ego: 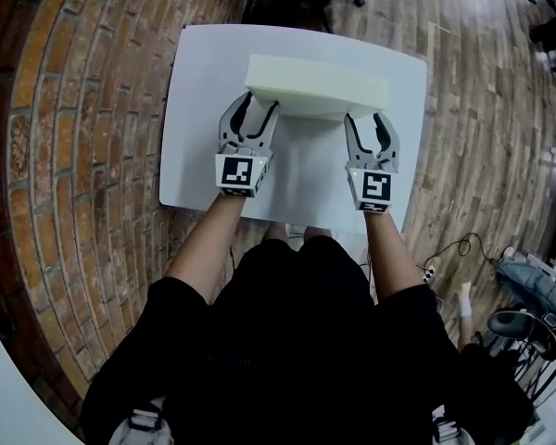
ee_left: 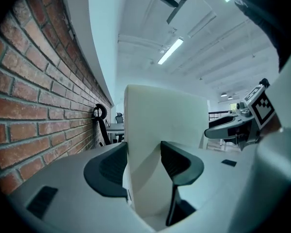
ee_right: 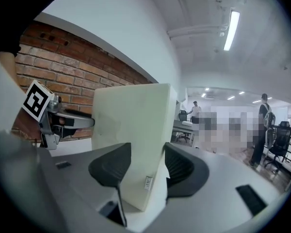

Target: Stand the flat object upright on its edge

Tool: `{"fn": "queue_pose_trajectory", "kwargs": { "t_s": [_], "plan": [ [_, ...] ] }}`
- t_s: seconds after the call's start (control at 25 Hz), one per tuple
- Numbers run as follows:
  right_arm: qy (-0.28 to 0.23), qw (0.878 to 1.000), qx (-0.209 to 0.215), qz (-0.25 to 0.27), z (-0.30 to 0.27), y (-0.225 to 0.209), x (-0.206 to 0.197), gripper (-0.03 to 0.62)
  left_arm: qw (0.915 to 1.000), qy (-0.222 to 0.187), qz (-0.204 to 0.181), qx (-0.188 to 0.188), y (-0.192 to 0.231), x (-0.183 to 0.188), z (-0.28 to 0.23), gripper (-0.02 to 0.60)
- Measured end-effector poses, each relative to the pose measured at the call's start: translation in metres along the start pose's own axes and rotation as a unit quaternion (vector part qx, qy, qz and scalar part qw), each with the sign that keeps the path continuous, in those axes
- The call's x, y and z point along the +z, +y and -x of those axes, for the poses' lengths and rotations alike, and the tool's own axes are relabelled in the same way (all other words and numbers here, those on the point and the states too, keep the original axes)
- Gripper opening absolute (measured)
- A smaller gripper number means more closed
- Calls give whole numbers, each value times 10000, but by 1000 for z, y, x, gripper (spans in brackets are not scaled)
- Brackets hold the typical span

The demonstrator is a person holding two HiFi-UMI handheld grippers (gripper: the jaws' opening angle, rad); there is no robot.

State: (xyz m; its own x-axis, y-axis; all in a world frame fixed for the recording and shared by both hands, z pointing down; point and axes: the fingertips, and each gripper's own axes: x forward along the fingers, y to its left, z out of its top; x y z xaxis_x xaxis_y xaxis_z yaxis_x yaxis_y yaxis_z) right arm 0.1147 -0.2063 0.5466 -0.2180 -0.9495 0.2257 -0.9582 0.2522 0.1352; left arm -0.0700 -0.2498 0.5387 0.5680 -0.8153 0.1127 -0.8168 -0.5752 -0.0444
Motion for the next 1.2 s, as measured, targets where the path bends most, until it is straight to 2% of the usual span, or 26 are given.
{"fn": "queue_pose_trajectory", "kwargs": {
  "t_s": [0.12,0.44,0.8,1.2],
  "plan": [
    [68,9999,111,-92,1,-1,1,230,9997,234,-9,-103,-1,-2,-1,215],
    [166,9993,259,-200,5,-2,-1,225,9991,353,7,-248,-2,-3,4,215],
    [226,9982,289,-476,10,-3,-3,244,9986,453,257,-102,7,1,7,215],
    [160,9985,278,-454,10,-5,8,244,9988,436,203,-130,9,7,11,215]
  ]
}}
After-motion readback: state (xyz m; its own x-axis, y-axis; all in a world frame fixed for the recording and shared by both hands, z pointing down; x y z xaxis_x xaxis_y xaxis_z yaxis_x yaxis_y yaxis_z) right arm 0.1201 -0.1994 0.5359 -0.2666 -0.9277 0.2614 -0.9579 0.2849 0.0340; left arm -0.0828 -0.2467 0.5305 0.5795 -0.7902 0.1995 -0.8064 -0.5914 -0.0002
